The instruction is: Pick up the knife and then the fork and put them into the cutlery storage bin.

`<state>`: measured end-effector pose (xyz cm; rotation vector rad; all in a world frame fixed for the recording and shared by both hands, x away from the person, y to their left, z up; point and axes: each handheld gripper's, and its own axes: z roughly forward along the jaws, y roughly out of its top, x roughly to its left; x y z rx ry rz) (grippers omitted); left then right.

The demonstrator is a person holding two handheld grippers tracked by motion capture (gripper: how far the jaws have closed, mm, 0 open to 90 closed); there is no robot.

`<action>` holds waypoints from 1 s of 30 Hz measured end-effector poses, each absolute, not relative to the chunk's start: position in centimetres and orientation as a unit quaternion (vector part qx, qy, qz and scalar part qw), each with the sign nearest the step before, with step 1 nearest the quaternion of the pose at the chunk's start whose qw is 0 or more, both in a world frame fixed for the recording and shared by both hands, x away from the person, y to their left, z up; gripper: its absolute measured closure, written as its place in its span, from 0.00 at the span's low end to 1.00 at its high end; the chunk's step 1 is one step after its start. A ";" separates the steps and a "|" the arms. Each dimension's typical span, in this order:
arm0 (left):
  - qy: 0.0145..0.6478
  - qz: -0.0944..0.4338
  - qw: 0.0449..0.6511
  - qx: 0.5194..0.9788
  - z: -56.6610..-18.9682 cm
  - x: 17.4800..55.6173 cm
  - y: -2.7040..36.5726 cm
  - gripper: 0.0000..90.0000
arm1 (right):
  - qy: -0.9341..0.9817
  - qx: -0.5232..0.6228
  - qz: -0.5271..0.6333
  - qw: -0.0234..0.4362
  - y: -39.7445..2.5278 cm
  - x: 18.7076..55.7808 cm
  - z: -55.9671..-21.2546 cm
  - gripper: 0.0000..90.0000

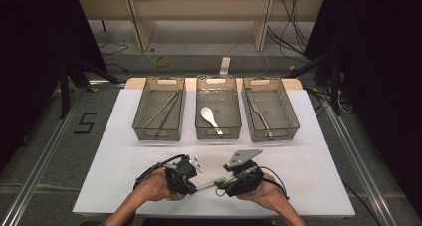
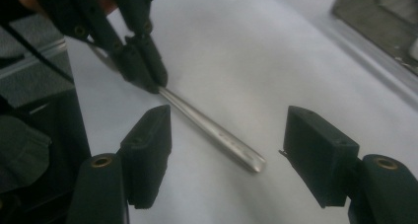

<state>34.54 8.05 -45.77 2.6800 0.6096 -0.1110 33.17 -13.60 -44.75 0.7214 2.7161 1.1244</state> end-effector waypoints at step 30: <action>0.215 -0.079 0.207 0.951 -45.3 34.3 7.9 0.93 | 0.943 0.105 0.299 0.099 -8.0 32.1 -47.9 0.62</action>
